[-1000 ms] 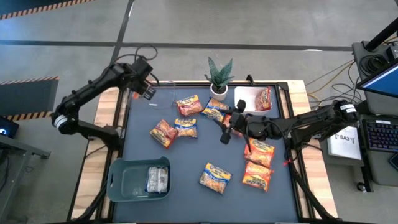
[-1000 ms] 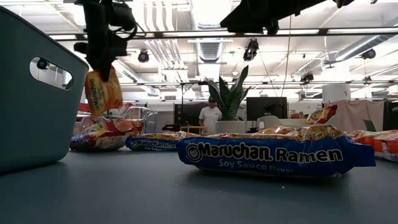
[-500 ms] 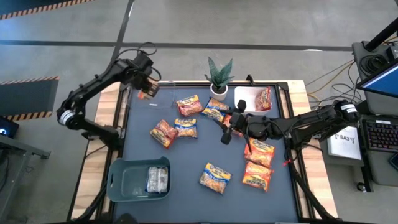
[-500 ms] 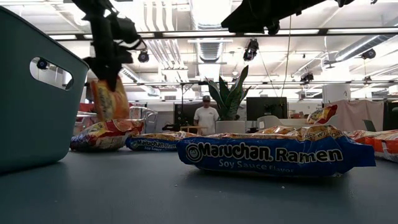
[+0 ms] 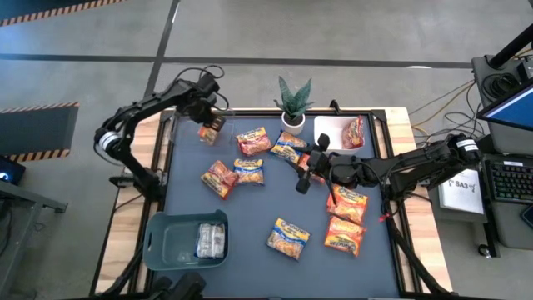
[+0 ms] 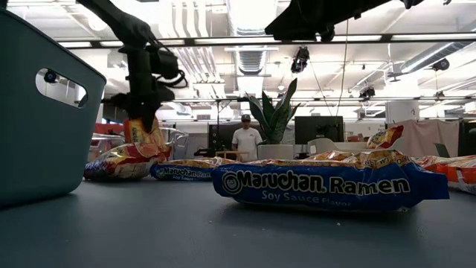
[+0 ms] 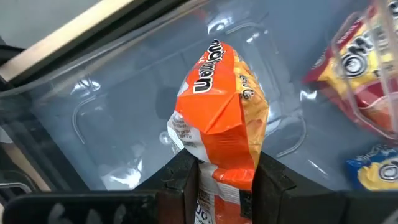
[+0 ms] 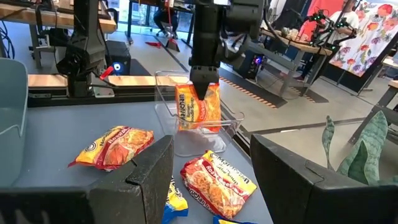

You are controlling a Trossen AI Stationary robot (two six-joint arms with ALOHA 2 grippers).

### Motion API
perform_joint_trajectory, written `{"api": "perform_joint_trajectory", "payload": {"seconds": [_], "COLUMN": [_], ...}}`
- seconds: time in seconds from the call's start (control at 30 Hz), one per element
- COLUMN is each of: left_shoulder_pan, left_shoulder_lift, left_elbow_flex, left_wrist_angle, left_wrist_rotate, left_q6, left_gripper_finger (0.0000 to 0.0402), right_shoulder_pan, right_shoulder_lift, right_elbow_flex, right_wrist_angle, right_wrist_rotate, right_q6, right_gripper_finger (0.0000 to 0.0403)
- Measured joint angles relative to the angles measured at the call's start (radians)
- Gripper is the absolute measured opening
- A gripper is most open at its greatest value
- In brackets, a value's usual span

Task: Sort Maruchan noodles
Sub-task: Put the orange noodle pack into the transparent bin

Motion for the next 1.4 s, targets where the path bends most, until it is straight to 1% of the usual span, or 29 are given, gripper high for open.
{"api": "perform_joint_trajectory", "payload": {"seconds": [0.23,0.47,0.63,0.77,0.97,1.1,1.27,1.4], "left_shoulder_pan": [-0.001,-0.012,-0.042,-0.062,-0.069,-0.074,-0.076,-0.076], "left_shoulder_lift": [0.029,0.02,0.019,0.019,0.019,0.019,0.004,-0.035], "left_elbow_flex": [0.0,0.0,0.0,0.0,0.0,0.0,0.0,0.0], "left_wrist_angle": [0.022,0.07,0.113,0.143,0.166,0.172,0.172,0.175], "left_wrist_rotate": [0.005,0.009,0.039,0.042,0.043,0.073,0.087,0.088], "left_q6": [-0.009,-0.046,-0.051,-0.051,-0.051,-0.051,-0.047,-0.045], "left_gripper_finger": [0.0084,0.0103,0.0115,0.0123,0.013,0.0131,0.0131,0.0131], "right_shoulder_pan": [0.0,-0.003,-0.015,-0.018,-0.018,-0.018,-0.023,-0.026], "right_shoulder_lift": [0.0,0.0,0.0,0.0,0.0,0.0,0.0,0.0], "right_elbow_flex": [0.0,0.0,0.0,0.0,0.0,0.0,0.0,0.0], "right_wrist_angle": [-0.001,-0.001,-0.003,-0.01,-0.01,-0.01,-0.011,-0.011], "right_wrist_rotate": [0.0,0.001,0.001,0.002,0.001,0.001,0.0,0.0], "right_q6": [-0.01,-0.015,-0.008,-0.007,-0.006,-0.006,-0.006,-0.006], "right_gripper_finger": [0.0201,0.0201,0.0201,0.0201,0.0201,0.0201,0.0201,0.0201]}}
